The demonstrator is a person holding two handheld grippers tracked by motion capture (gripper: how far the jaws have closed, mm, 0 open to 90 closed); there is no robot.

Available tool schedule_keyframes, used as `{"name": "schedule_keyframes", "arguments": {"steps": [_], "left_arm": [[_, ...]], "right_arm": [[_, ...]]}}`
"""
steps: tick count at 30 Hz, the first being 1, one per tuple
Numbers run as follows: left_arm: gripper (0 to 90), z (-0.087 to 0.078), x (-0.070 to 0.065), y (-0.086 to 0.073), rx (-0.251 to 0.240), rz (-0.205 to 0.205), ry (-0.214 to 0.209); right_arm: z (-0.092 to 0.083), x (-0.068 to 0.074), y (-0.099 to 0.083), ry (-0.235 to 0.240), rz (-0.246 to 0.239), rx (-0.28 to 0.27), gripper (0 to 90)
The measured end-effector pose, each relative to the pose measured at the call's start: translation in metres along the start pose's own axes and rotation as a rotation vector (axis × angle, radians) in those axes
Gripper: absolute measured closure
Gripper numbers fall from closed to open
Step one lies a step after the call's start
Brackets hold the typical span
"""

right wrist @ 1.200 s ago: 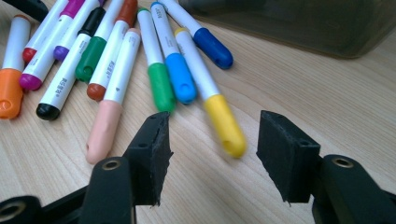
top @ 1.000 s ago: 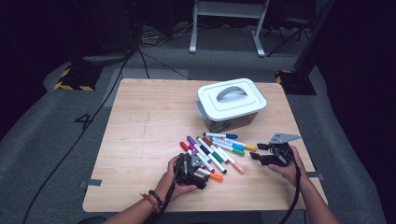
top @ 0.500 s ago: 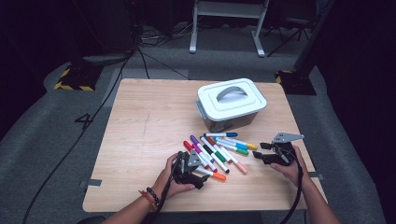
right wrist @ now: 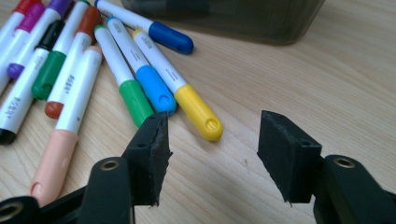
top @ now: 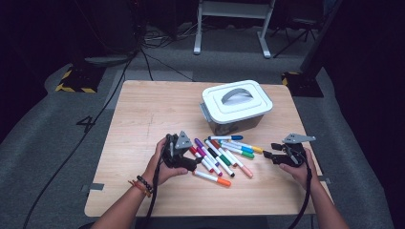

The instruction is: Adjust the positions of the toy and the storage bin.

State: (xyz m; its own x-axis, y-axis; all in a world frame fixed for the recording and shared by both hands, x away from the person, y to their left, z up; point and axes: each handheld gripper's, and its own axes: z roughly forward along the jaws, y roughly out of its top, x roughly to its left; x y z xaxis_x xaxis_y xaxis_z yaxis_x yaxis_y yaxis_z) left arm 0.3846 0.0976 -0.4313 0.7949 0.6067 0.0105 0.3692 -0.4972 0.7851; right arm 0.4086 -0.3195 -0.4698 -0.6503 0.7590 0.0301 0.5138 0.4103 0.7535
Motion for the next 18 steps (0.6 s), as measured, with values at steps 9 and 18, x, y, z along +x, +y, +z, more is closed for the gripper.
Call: {"name": "schedule_keyframes", "arguments": {"steps": [9,18], "left_arm": [[16.9,-0.005,0.026,0.062,-0.066,0.061,0.015],[17.0,0.012,0.043,0.111,-0.081,0.085,-0.015]], "right_arm": [[0.004,-0.008,-0.006,-0.011,0.019,0.017,43.4],[0.007,-0.023,-0.016,-0.033,0.054,0.034,42.4]]}}
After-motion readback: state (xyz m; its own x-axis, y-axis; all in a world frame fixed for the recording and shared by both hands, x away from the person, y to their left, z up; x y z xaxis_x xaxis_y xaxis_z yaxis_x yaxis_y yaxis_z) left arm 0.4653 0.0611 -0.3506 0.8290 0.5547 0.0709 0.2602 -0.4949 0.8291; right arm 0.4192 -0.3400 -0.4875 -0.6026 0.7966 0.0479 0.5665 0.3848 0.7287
